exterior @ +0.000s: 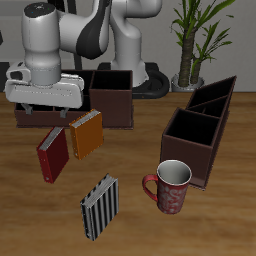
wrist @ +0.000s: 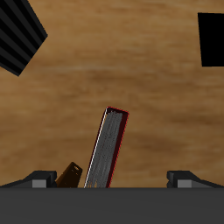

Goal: Place the red book into the left desk caddy's right compartment

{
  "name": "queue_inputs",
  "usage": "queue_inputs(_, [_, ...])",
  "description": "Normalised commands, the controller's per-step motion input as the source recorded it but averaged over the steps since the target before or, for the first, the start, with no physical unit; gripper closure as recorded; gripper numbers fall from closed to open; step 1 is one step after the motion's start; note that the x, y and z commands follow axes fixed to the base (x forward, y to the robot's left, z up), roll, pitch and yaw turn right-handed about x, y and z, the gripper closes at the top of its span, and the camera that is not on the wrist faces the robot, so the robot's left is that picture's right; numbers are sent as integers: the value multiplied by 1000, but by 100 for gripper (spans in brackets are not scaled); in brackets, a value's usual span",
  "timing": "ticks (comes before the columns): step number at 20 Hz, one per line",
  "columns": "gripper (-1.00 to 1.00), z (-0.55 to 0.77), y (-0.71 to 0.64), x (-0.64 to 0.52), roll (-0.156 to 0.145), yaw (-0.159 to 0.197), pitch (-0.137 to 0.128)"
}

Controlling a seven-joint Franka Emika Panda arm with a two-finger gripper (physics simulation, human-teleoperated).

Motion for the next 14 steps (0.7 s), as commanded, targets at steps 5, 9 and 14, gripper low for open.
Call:
queue_inputs(5, [-100,-67,129,94,27,22,-9])
queue_inputs(9, [-100,-93,39,94,2,-5,-7])
queue_inputs(14, [-100,-70,-82,44,-13,-24,-7])
